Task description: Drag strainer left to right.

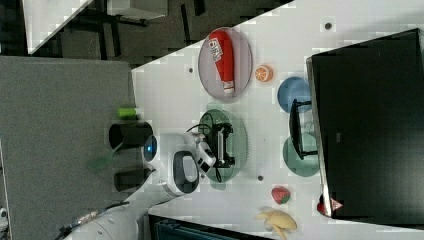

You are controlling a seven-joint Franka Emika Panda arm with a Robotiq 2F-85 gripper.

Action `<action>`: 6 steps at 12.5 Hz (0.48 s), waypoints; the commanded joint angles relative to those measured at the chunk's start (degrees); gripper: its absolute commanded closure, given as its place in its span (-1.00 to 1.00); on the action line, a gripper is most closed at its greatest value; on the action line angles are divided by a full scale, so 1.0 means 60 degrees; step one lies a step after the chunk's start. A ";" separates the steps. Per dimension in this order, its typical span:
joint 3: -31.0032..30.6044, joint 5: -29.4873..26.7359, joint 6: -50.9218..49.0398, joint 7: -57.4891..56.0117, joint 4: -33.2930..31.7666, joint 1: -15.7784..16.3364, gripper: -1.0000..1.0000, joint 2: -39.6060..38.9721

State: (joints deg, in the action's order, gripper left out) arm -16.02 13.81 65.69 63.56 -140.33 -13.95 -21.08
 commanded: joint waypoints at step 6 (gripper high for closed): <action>0.1544 0.0099 -0.0036 -0.2567 0.0079 -0.0010 -1.00 0.0305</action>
State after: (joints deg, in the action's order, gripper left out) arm -7.06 14.11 65.97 52.82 -139.77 -14.46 -19.07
